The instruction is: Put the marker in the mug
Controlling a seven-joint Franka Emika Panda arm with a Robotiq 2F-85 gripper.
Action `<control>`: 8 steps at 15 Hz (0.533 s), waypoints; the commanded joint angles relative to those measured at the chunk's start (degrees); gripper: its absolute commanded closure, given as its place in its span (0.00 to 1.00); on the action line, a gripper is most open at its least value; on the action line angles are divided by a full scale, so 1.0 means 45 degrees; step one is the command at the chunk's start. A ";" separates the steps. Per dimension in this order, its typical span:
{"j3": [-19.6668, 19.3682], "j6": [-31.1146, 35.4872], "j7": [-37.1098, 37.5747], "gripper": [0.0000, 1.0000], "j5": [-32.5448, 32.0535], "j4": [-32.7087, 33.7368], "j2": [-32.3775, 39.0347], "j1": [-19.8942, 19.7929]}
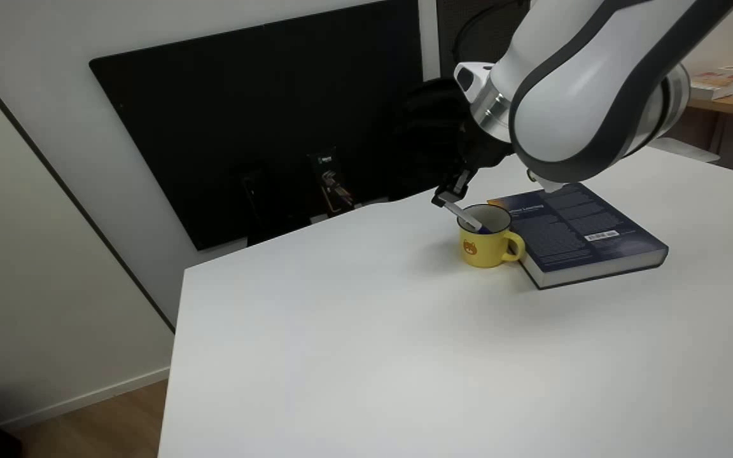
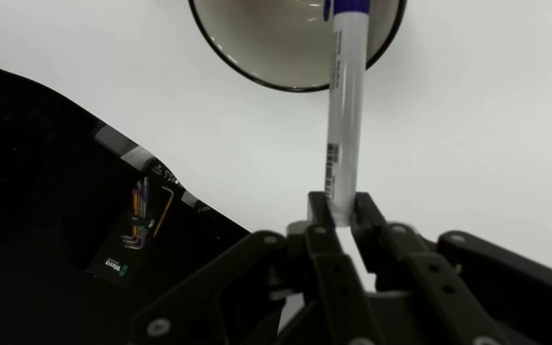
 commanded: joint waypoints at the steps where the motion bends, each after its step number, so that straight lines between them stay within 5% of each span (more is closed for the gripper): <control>1: -0.0465 0.0389 0.1174 0.96 -0.0551 0.0091 0.0171 0.0387; 7: -0.0959 0.0225 0.1795 0.96 -0.1131 -0.0256 -0.0034 0.0505; 8: -0.0987 0.0119 0.1782 0.58 -0.1263 -0.0266 -0.0041 0.0507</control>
